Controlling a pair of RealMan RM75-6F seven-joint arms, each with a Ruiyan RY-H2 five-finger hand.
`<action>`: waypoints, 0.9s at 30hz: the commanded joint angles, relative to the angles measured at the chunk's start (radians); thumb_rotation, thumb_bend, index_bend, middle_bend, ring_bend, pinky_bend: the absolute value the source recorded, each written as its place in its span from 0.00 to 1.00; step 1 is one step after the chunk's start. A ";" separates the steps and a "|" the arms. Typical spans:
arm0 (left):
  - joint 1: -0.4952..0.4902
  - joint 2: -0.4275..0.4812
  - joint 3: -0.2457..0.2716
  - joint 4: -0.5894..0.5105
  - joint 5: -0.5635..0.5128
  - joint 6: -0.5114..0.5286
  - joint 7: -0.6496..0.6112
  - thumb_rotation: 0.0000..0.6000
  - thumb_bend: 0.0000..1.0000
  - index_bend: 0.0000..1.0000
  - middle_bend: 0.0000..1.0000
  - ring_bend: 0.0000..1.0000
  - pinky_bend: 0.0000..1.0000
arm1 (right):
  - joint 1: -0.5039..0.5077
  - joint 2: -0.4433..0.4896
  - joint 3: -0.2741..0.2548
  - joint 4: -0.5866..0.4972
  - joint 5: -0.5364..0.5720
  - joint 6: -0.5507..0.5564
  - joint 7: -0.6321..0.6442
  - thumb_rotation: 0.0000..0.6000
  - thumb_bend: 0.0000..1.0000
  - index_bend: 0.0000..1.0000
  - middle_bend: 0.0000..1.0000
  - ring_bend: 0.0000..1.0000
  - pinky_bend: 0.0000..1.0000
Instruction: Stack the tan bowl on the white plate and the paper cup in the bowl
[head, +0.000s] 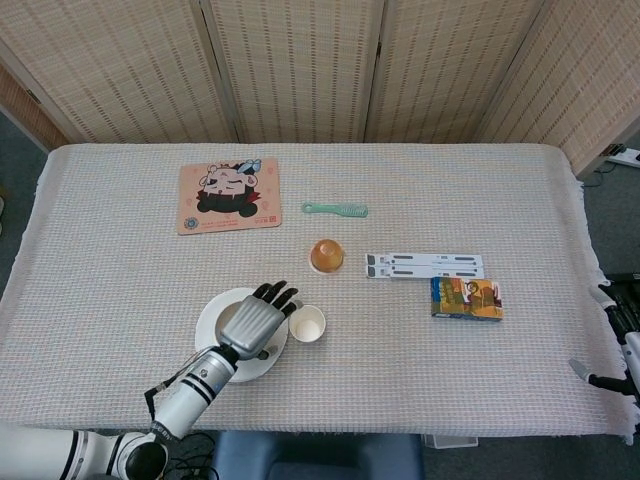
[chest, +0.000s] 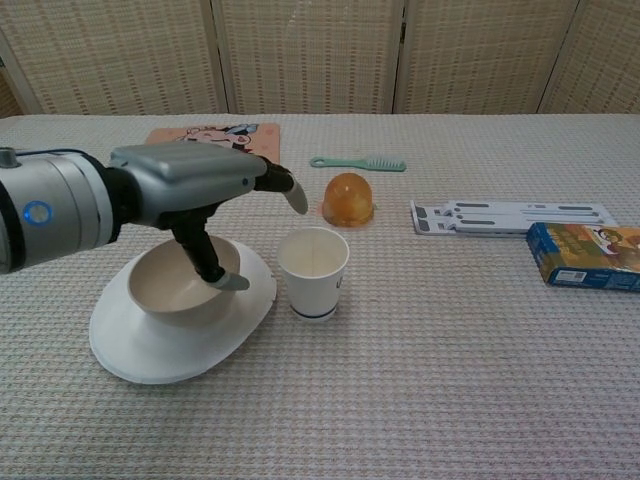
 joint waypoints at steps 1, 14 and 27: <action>-0.040 -0.023 -0.001 0.033 -0.041 -0.007 0.010 1.00 0.25 0.21 0.12 0.00 0.16 | -0.001 0.002 0.000 0.005 -0.001 0.001 0.011 1.00 0.21 0.00 0.00 0.00 0.00; -0.149 -0.018 0.021 0.059 -0.182 0.008 0.040 1.00 0.25 0.21 0.12 0.00 0.16 | 0.006 0.003 0.001 0.012 0.003 -0.015 0.022 1.00 0.21 0.00 0.00 0.00 0.00; -0.263 -0.023 0.037 0.017 -0.334 0.070 0.119 1.00 0.25 0.21 0.12 0.00 0.16 | 0.005 0.004 0.001 0.014 -0.002 -0.011 0.028 1.00 0.21 0.00 0.00 0.00 0.00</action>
